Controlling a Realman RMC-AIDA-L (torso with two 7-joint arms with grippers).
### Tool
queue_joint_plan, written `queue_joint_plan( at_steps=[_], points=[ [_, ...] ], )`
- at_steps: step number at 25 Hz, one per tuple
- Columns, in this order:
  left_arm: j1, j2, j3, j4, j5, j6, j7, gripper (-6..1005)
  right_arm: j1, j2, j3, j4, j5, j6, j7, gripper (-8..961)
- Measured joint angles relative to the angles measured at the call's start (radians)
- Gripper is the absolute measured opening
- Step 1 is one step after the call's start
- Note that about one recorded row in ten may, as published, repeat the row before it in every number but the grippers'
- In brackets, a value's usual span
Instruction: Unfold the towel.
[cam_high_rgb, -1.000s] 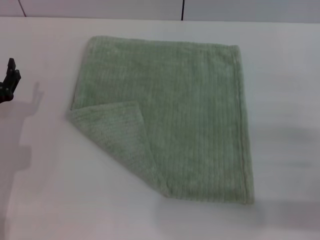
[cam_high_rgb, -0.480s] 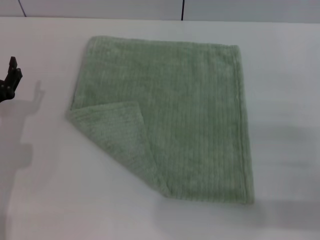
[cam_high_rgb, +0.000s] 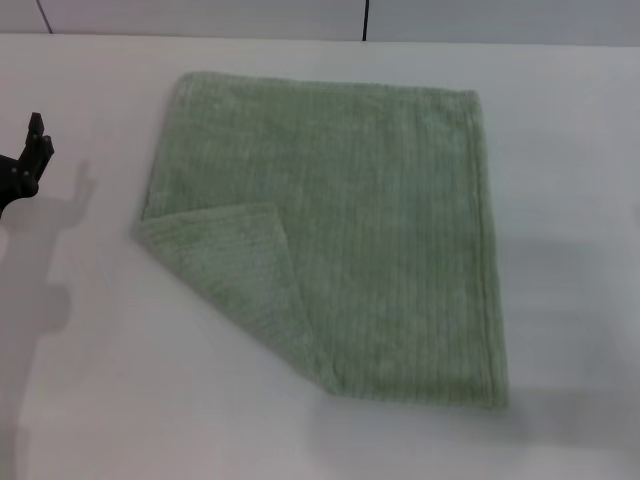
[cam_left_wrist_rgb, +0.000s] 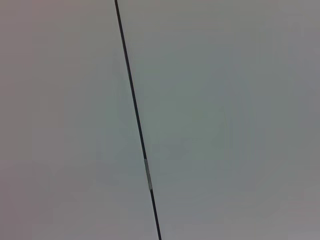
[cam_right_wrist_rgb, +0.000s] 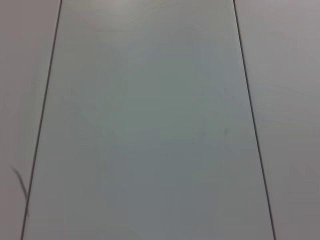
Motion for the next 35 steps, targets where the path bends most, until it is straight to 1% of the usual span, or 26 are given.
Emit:
queue_joint_plan(
  at_steps=[4,6,7,8,9,10,12,13,14,15,17,19,20,21,23,24,25,26,28,29,30,31,32,33,34,35],
  points=[
    [-0.001,0.000,0.002,-0.004,-0.002,0.000,-0.003,828,0.007,-0.003,-0.004,0.014,-0.016,0.023,-0.016,759],
    [-0.003,0.001,0.002,-0.003,-0.004,0.000,-0.005,828,0.016,-0.009,-0.004,0.057,-0.051,0.107,-0.070,759],
    [-0.004,0.001,0.002,-0.002,-0.004,0.000,-0.005,828,0.016,-0.009,-0.004,0.057,-0.051,0.107,-0.070,759],
    [-0.005,0.001,0.002,-0.001,-0.004,0.000,-0.006,828,0.017,-0.014,-0.002,0.090,-0.060,0.151,-0.090,760],
    [-0.005,0.001,0.002,-0.001,-0.004,0.000,-0.006,827,0.018,-0.031,0.003,0.163,-0.083,0.253,-0.117,760],
    [-0.006,0.001,0.002,-0.001,-0.005,0.000,-0.006,827,0.018,-0.031,0.003,0.163,-0.083,0.253,-0.117,760],
    [-0.007,0.001,0.002,0.000,-0.004,0.000,-0.006,827,0.022,-0.056,0.005,0.240,-0.099,0.345,-0.120,760],
    [-0.007,0.001,0.002,0.000,-0.004,0.000,-0.006,827,0.027,-0.075,0.006,0.291,-0.104,0.403,-0.120,760],
    [-0.008,0.001,0.002,0.000,-0.003,0.000,-0.006,827,0.041,-0.105,0.007,0.367,-0.106,0.504,-0.122,760],
    [-0.008,0.001,0.002,0.000,-0.004,-0.002,-0.007,826,0.052,-0.127,0.010,0.419,-0.107,0.584,-0.125,760],
    [-0.009,0.001,0.002,-0.001,-0.005,-0.003,-0.007,826,0.076,-0.163,0.029,0.519,-0.110,0.741,-0.128,760],
    [-0.012,0.001,0.002,-0.001,-0.006,-0.005,-0.008,826,0.105,-0.186,0.086,0.626,-0.119,0.960,-0.128,760],
    [-0.012,0.001,0.002,-0.001,-0.006,-0.005,-0.008,826,0.105,-0.186,0.086,0.626,-0.119,0.960,-0.128,760],
    [-0.014,0.001,0.002,0.000,-0.006,-0.006,-0.008,825,0.119,-0.189,0.128,0.671,-0.128,1.077,-0.129,759],
    [-0.017,0.001,0.002,0.000,-0.006,-0.009,-0.008,825,0.144,-0.179,0.239,0.755,-0.164,1.331,-0.130,759],
    [-0.020,0.000,0.002,0.000,-0.006,-0.015,-0.008,825,0.171,-0.142,0.368,0.830,-0.234,1.606,-0.130,759],
    [-0.020,0.000,0.002,-0.001,-0.006,-0.015,-0.008,825,0.171,-0.142,0.368,0.830,-0.234,1.606,-0.130,758],
    [-0.020,0.000,0.002,-0.001,-0.006,-0.016,-0.009,825,0.186,-0.114,0.442,0.870,-0.276,1.742,-0.130,758],
    [-0.020,0.000,0.002,-0.003,-0.005,-0.016,-0.009,824,0.203,-0.067,0.547,0.929,-0.352,1.937,-0.133,743],
    [-0.021,-0.001,0.002,-0.006,-0.003,-0.016,-0.009,824,0.223,-0.021,0.634,0.990,-0.445,2.102,-0.150,728],
    [-0.020,-0.001,0.004,-0.009,-0.001,-0.017,-0.009,824,0.223,-0.021,0.634,0.990,-0.445,2.102,-0.150,714],
    [-0.020,-0.001,0.004,-0.010,0.000,-0.017,-0.009,824,0.234,-0.007,0.658,1.010,-0.476,2.159,-0.157,699],
    [-0.020,-0.001,0.005,-0.010,0.000,-0.018,-0.009,824,0.258,-0.004,0.678,1.019,-0.491,2.231,-0.157,684],
    [-0.020,-0.001,0.005,-0.010,0.000,-0.018,-0.009,823,0.286,-0.004,0.697,1.016,-0.488,2.292,-0.152,669],
    [-0.020,-0.001,0.005,-0.010,0.000,-0.018,-0.009,823,0.349,-0.008,0.740,0.987,-0.472,2.403,-0.145,654],
    [-0.021,-0.001,0.006,-0.010,0.000,-0.018,-0.009,823,0.349,-0.008,0.740,0.987,-0.472,2.403,-0.145,639]
  ],
)
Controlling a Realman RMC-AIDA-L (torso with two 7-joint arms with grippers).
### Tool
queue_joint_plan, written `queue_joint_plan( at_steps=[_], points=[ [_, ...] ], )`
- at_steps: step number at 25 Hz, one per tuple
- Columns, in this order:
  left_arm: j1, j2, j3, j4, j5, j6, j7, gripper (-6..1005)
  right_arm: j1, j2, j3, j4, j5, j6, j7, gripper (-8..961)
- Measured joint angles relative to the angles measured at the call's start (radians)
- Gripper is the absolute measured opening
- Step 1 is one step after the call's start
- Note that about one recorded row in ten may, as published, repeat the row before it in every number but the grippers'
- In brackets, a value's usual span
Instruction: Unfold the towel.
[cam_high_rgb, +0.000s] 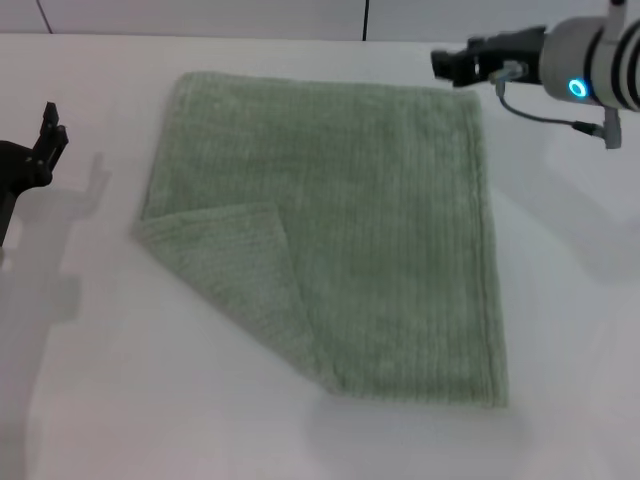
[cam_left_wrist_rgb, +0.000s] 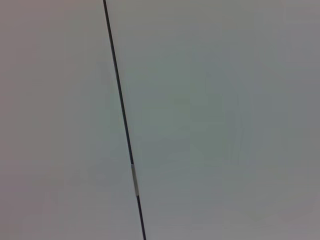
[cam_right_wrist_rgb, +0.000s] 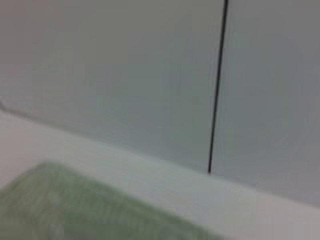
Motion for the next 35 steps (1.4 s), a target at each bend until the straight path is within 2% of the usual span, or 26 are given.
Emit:
queue_joint_plan(
  at_steps=[3,4,8,14,19,25,28,29,35],
  points=[
    [-0.008,0.000,0.002,-0.002,0.000,-0.008,0.000,823,0.056,-0.002,0.054,-0.052,0.009,0.081,-0.012,595],
    [-0.008,0.000,0.002,-0.002,0.000,-0.008,0.000,822,0.064,-0.002,0.072,-0.070,0.017,0.077,-0.041,544],
    [-0.013,-0.001,0.005,-0.002,-0.001,-0.012,0.000,822,0.062,0.002,0.081,-0.077,0.023,0.044,-0.063,342],
    [-0.018,-0.002,0.008,-0.002,-0.005,-0.012,0.000,821,0.065,0.003,0.123,-0.079,0.026,0.045,-0.029,120],
    [-0.018,-0.002,0.008,-0.002,-0.005,-0.012,0.000,820,0.081,0.002,0.144,-0.082,0.032,0.074,-0.016,3],
    [-0.012,-0.002,0.010,-0.019,-0.005,-0.010,0.000,819,0.122,-0.003,0.157,-0.134,0.049,0.107,-0.016,-1],
    [-0.016,-0.001,0.030,-0.020,-0.002,-0.011,0.000,818,0.163,-0.004,0.164,-0.200,0.052,0.122,-0.019,-1],
    [-0.019,0.001,0.053,-0.028,-0.002,-0.011,0.000,818,0.200,-0.006,0.163,-0.259,0.052,0.128,-0.023,-1],
    [-0.020,0.005,0.105,-0.081,-0.001,-0.013,0.000,817,0.277,-0.006,0.160,-0.384,0.052,0.122,-0.039,-1]
  ],
)
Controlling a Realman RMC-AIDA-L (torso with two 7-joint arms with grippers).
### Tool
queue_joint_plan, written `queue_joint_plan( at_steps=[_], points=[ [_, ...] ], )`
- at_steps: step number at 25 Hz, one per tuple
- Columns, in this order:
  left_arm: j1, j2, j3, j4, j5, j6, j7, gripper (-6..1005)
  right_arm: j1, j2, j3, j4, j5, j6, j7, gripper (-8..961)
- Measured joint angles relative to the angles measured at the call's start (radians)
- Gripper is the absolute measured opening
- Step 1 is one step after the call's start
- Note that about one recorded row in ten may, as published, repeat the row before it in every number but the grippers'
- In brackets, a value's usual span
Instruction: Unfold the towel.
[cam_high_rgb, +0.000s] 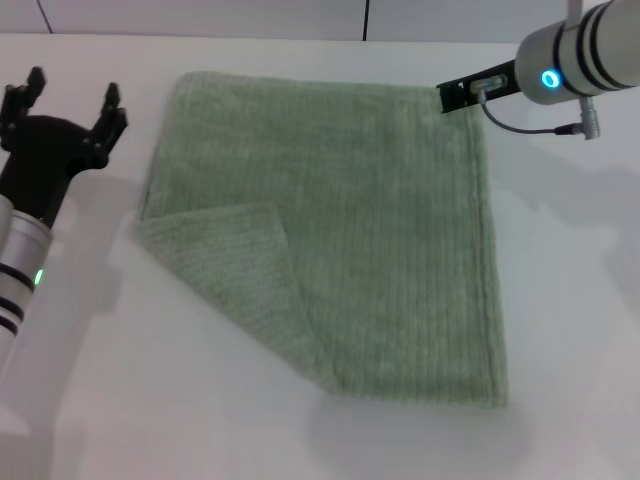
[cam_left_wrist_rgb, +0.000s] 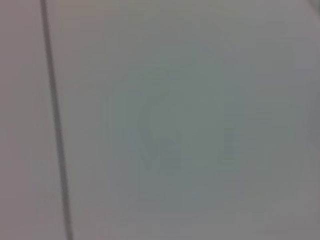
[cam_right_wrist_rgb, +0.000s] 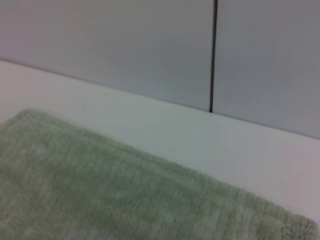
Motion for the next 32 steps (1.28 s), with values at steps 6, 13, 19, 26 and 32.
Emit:
queue_joint_plan(
  at_steps=[6,13,19,26,32],
  points=[
    [0.012,0.006,0.049,-0.099,0.005,-0.011,0.009,816,0.042,0.003,0.000,-0.094,0.001,-0.028,-0.026,-1],
    [0.036,0.015,0.057,-0.260,0.119,-0.139,0.009,815,0.047,0.004,-0.002,-0.166,0.002,-0.057,-0.036,-1],
    [0.080,0.026,-0.007,-0.495,0.211,-0.436,0.051,814,0.044,0.004,0.003,-0.182,0.002,-0.067,-0.039,-1],
    [0.189,0.048,-0.172,-0.954,0.327,-0.987,0.043,813,0.040,0.004,0.005,-0.179,0.002,-0.064,-0.039,-1],
    [0.186,0.043,-0.257,-1.232,0.327,-1.520,0.050,812,0.034,0.004,0.014,-0.163,0.001,-0.066,-0.039,-1]
  ],
)
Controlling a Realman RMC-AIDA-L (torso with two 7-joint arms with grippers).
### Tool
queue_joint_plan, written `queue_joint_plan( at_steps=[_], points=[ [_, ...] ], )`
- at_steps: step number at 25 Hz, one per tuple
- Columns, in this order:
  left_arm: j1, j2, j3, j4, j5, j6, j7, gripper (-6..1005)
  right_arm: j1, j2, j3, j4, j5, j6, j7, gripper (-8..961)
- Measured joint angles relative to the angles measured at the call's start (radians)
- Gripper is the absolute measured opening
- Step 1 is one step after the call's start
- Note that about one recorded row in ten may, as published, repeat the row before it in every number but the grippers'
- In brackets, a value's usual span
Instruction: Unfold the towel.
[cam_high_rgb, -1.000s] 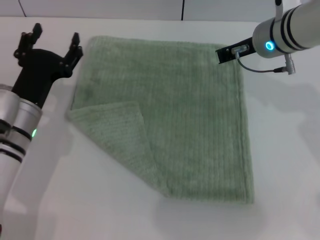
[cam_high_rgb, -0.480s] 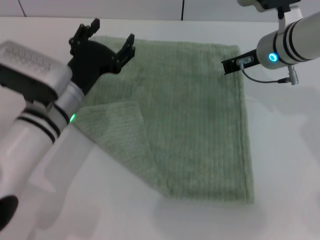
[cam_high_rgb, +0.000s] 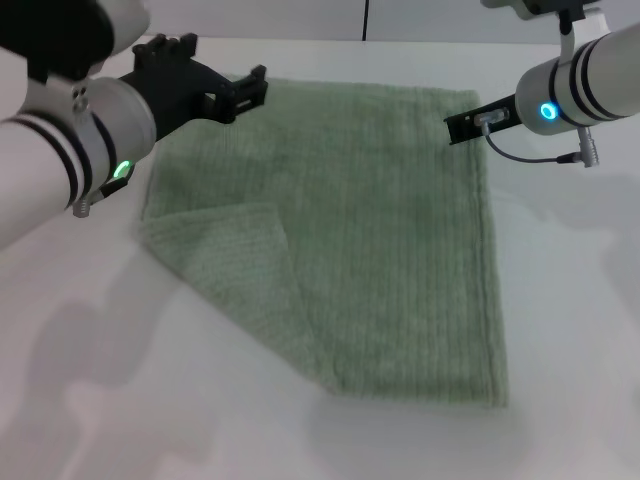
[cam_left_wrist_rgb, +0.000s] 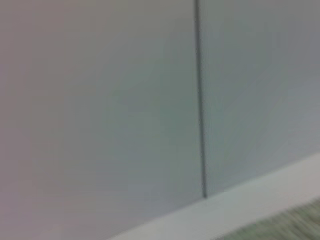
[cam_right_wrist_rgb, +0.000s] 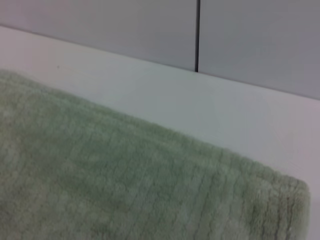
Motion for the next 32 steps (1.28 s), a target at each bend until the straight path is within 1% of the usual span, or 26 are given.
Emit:
queue_joint_plan(
  at_steps=[1,2,3,5,9,18,23,31,32],
  points=[
    [0.001,-0.007,-0.007,-0.037,0.002,-0.063,0.010,812,-0.001,0.000,0.002,0.002,0.000,0.000,0.000,-1],
    [0.006,-0.024,-0.020,-0.104,0.003,-0.172,0.041,811,-0.001,0.000,0.004,0.003,0.000,0.000,0.000,-1],
    [0.006,-0.024,-0.020,-0.104,0.003,-0.172,0.041,811,-0.001,0.000,0.005,0.004,0.000,-0.001,0.000,-1],
    [0.007,-0.032,-0.026,-0.155,0.003,-0.262,0.060,811,0.001,-0.001,0.005,0.004,-0.001,-0.001,0.000,-1],
    [-0.011,-0.034,-0.026,-0.216,0.000,-0.415,0.060,810,0.005,-0.002,0.004,-0.002,-0.007,-0.004,0.000,-1],
    [-0.012,-0.033,-0.003,-0.226,0.001,-0.477,0.073,809,0.011,-0.002,-0.002,-0.045,-0.009,-0.032,-0.001,-1],
    [-0.014,-0.033,0.008,-0.226,0.003,-0.486,0.074,808,0.017,0.000,-0.004,-0.081,-0.007,-0.053,-0.008,-1],
    [-0.043,-0.035,0.037,-0.188,0.008,-0.481,0.076,807,0.023,0.001,-0.004,-0.104,-0.003,-0.076,-0.010,-1],
    [-0.058,-0.036,0.046,-0.174,0.007,-0.486,0.076,806,0.022,0.001,-0.004,-0.104,-0.003,-0.076,-0.010,-1]
  ],
)
